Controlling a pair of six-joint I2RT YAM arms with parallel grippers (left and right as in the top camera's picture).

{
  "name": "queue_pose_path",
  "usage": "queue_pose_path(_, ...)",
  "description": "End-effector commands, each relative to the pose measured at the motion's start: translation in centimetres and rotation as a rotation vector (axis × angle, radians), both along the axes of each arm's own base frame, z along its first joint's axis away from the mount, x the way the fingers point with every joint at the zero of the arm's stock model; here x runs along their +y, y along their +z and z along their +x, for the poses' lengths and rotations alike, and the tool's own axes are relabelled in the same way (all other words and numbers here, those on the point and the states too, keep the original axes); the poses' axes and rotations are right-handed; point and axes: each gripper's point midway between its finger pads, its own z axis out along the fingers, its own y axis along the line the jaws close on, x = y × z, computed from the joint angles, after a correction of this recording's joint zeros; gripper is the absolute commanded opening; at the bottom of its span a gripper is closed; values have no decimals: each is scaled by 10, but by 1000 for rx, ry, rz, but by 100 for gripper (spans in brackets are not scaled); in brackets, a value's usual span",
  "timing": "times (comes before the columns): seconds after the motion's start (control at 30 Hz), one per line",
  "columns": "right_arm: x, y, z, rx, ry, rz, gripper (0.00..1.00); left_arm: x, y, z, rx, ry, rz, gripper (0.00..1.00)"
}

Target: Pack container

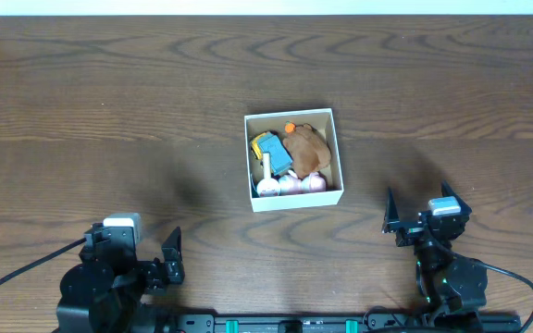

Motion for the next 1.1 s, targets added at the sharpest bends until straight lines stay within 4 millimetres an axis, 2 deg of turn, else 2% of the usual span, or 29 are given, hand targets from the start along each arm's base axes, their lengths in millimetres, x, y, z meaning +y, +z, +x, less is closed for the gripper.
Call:
queue_pose_path(0.0, -1, -1, 0, 2, -2, 17, 99, -1, -3, 0, 11, -6, -2, 98)
queue_pose_path(0.33, -1, -1, 0, 2, -2, 17, 99, 6, -11, -5, 33, 27, 12, 98)
queue_pose_path(0.43, -1, -1, 0, 2, -2, 17, 99, 13, -21, -6, 24, 57, 31, 98)
queue_pose_path(0.57, -1, -1, 0, 2, -2, 17, 99, 16, -46, -1, -3, 60, 65, 98)
queue_pose_path(0.73, -1, -1, 0, 2, -2, 17, 99, 19, -63, 28, -140, 80, 63, 98)
queue_pose_path(0.87, -1, -1, 0, 2, -2, 17, 99, 22, -63, 56, -269, 101, 59, 98)
queue_pose_path(1.07, -1, -1, 0, 2, -2, 17, 99, 27, -60, 81, -430, 122, 78, 98)
